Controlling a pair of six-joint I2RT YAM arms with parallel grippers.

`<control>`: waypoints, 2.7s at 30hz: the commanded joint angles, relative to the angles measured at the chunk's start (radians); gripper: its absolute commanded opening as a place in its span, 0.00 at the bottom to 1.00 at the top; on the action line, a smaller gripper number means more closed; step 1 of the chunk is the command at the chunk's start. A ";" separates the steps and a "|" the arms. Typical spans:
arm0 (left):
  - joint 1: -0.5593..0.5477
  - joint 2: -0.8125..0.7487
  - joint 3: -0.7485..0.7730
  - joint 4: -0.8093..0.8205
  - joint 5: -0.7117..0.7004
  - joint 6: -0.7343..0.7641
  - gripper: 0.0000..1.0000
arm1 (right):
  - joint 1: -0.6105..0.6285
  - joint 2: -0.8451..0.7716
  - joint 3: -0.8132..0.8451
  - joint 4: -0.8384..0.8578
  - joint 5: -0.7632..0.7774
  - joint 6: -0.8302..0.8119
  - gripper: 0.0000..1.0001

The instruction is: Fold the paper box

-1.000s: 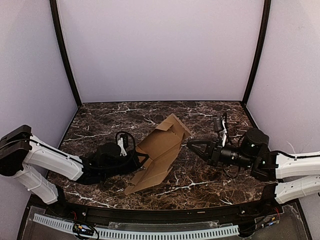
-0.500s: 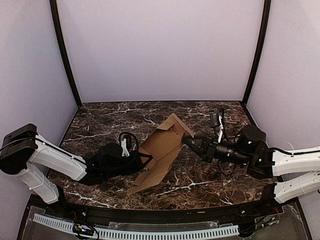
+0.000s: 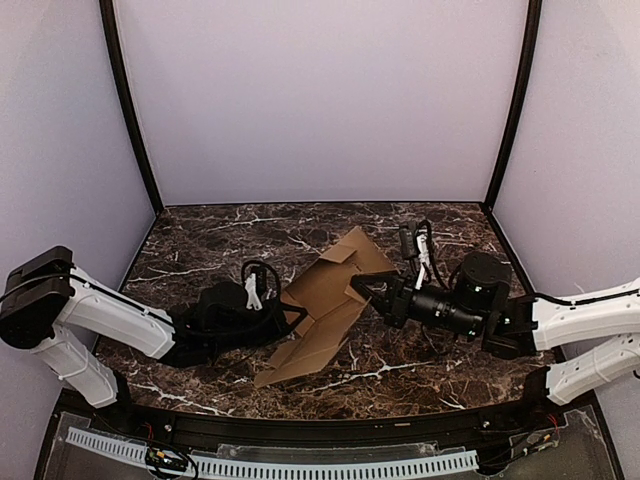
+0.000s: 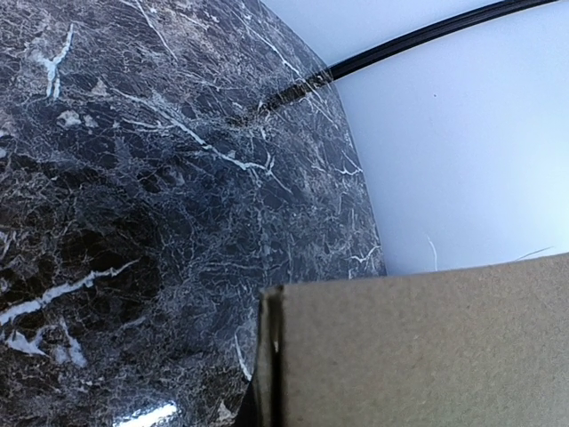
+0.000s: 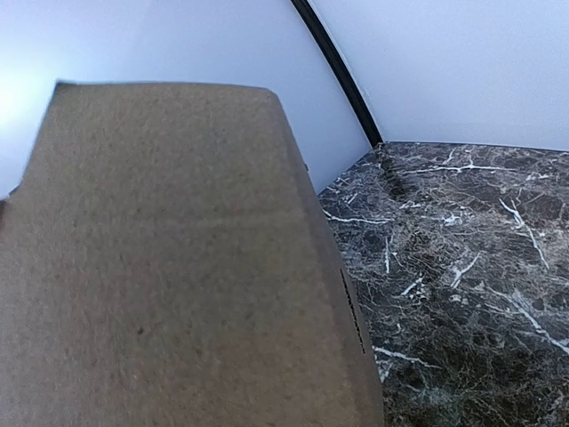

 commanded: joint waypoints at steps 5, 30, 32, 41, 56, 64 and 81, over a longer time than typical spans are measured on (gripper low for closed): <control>0.000 -0.103 0.057 -0.137 -0.060 0.143 0.01 | 0.031 -0.068 -0.010 -0.216 0.074 -0.035 0.00; 0.001 -0.228 0.123 -0.501 -0.336 0.477 0.01 | 0.033 -0.427 0.046 -0.640 -0.210 -0.232 0.00; 0.002 -0.226 0.130 -0.521 -0.352 0.471 0.01 | 0.036 -0.391 0.050 -0.586 -0.251 -0.229 0.00; 0.002 -0.228 0.152 -0.585 -0.423 0.413 0.01 | 0.080 -0.241 0.105 -0.535 -0.174 -0.247 0.00; 0.001 -0.266 0.154 -0.527 -0.313 0.346 0.01 | 0.082 -0.170 0.068 -0.549 -0.048 -0.208 0.00; 0.003 -0.295 0.145 -0.502 -0.286 0.299 0.01 | 0.116 -0.188 0.018 -0.574 0.022 -0.188 0.00; 0.018 -0.288 0.126 -0.453 -0.220 0.255 0.01 | 0.138 -0.311 0.026 -0.636 0.072 -0.210 0.00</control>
